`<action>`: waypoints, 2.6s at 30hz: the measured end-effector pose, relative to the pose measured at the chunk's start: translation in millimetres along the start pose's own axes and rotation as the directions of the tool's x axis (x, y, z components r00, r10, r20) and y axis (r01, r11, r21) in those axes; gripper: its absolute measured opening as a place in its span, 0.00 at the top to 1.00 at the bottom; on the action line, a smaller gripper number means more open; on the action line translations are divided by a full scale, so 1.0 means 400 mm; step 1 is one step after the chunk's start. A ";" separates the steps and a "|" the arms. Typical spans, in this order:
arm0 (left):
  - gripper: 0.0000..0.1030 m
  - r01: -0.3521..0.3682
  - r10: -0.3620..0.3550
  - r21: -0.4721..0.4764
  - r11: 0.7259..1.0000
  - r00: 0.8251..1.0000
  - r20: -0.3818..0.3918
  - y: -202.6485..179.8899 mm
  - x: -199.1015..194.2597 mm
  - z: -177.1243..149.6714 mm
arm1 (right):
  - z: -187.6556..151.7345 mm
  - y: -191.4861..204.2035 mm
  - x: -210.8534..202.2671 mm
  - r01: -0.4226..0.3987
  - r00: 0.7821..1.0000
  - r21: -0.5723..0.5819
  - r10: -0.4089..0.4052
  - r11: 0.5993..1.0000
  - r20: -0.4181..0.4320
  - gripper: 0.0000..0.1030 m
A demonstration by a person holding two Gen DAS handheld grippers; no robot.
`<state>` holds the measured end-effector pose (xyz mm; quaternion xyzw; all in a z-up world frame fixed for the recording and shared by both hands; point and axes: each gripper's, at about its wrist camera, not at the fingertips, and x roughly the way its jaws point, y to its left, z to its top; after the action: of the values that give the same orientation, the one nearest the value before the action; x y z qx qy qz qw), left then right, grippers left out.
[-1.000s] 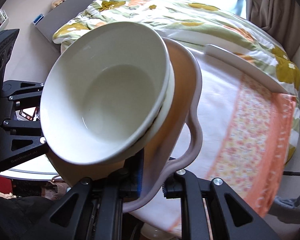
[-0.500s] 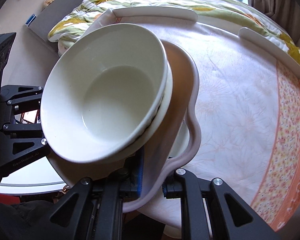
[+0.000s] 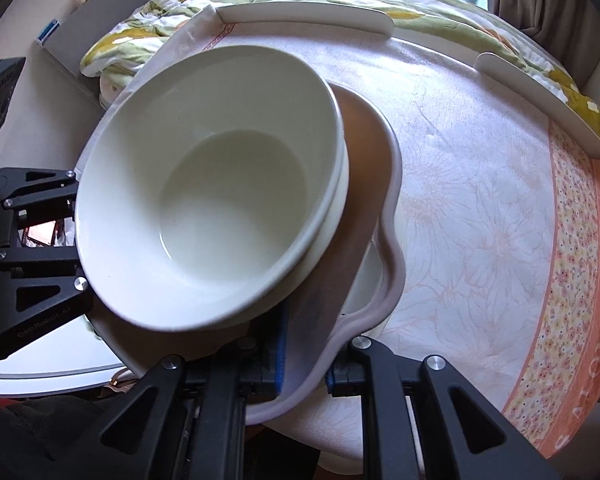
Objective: Organize plates and bowls
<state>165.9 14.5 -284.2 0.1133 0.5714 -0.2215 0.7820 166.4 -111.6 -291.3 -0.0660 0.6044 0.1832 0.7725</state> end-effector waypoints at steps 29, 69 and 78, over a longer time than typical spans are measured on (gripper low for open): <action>0.82 -0.037 0.068 -0.118 0.992 0.962 0.264 -0.052 -0.363 -0.057 | -0.106 0.007 -0.334 0.032 0.964 0.162 -0.073 0.986 0.257 0.86; 0.00 -0.135 0.302 -0.281 0.950 0.619 0.725 -0.263 -0.758 -0.083 | -0.254 0.029 -0.787 0.186 0.589 0.375 -0.409 0.908 0.697 0.01; 0.00 -0.132 0.305 -0.286 0.949 0.606 0.735 -0.265 -0.767 -0.091 | -0.255 0.030 -0.790 0.189 0.582 0.382 -0.416 0.905 0.699 0.01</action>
<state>8.5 3.9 1.9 -0.0030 0.1838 -0.0915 0.9787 5.3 -197.8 -13.7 0.0192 0.2173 -0.0250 0.9756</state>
